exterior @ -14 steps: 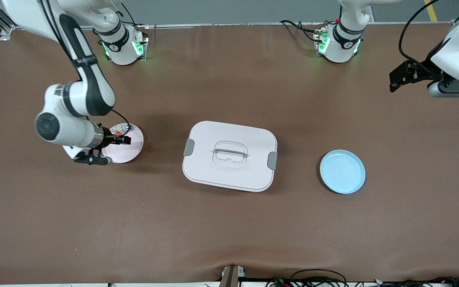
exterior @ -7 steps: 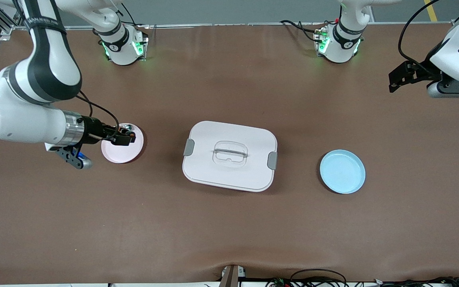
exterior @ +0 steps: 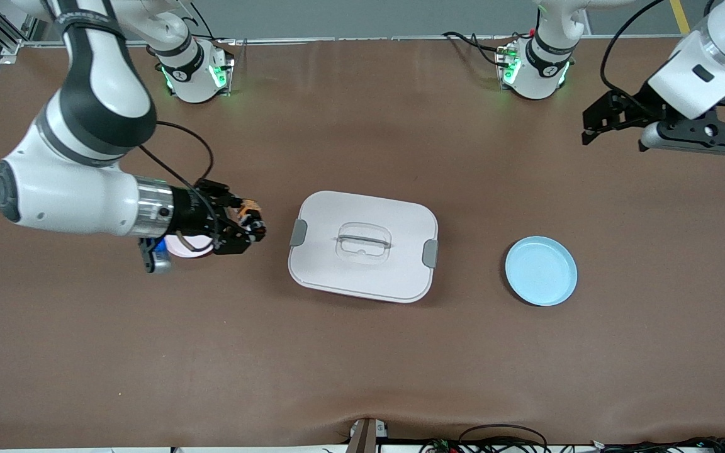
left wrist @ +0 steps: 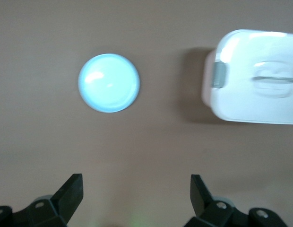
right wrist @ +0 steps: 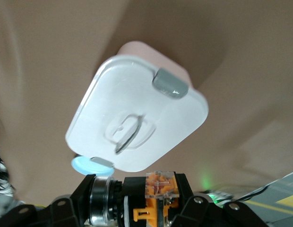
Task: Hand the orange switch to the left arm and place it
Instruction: 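Lift the switch with the right gripper while the left gripper reaches over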
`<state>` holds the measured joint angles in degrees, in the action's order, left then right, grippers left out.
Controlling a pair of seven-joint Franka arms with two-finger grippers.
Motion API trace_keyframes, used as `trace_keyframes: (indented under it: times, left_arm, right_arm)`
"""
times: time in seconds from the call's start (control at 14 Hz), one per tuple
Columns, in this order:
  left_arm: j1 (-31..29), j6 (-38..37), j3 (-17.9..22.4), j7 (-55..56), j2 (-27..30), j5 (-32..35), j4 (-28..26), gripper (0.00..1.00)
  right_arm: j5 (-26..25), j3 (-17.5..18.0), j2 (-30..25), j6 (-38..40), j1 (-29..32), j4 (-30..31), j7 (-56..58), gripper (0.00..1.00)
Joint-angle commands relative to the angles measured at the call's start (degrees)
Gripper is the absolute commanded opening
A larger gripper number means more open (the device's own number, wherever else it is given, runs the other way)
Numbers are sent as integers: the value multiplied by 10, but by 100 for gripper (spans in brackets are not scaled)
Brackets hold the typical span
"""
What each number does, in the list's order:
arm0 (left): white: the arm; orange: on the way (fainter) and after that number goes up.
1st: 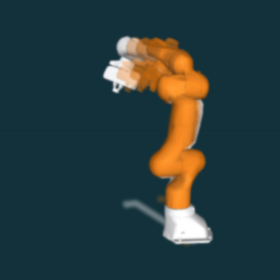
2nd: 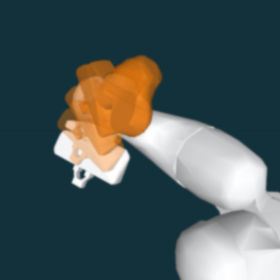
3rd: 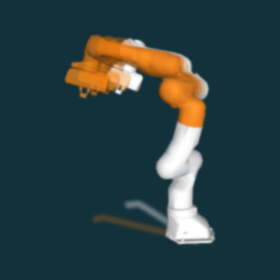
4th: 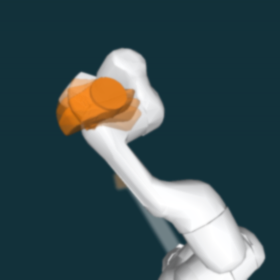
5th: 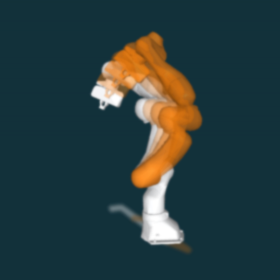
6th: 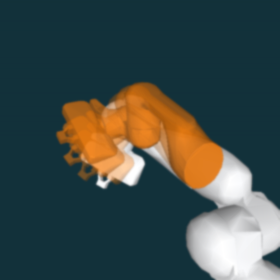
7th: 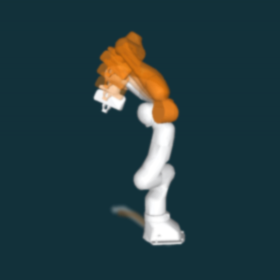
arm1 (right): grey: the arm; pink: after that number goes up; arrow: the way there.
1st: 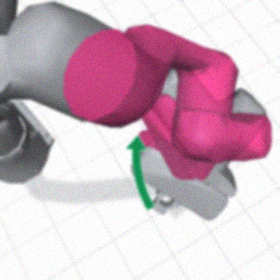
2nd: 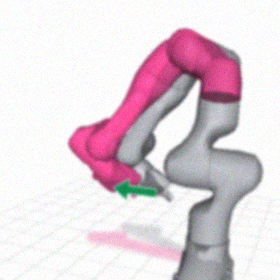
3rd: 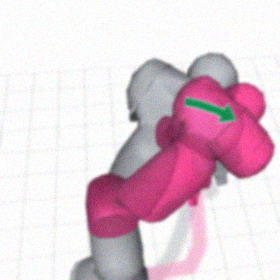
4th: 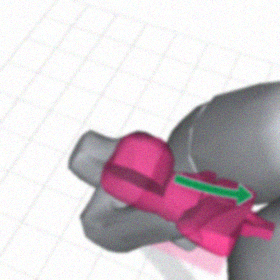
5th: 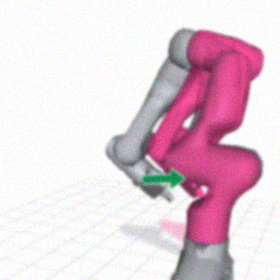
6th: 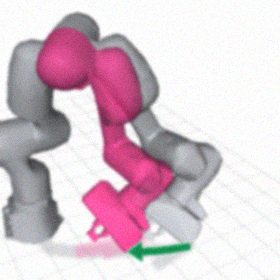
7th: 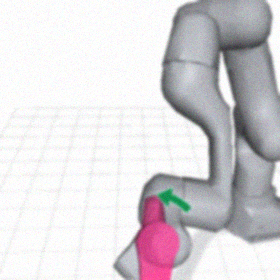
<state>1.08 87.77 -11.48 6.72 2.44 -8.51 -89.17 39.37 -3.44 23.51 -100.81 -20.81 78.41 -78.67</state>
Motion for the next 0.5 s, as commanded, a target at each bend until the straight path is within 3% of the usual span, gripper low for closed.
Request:
trace_keyframes:
  times: [0.0, 0.21, 0.43]
  left_arm:
    - [0, 21, -3, 4, -9, -59, 4, 100]
    - [12, 49, -4, 4, -23, -102, 6, 100]
    - [13, 83, -3, -8, -41, -197, 8, 100]
  right_arm:
    - [16, -2, 26, -37, -48, -69, -137, 0]
    - [53, 0, 27, -112, -87, -91, -221, 0]
    - [89, 0, 33, -189, -123, -97, -269, 0]
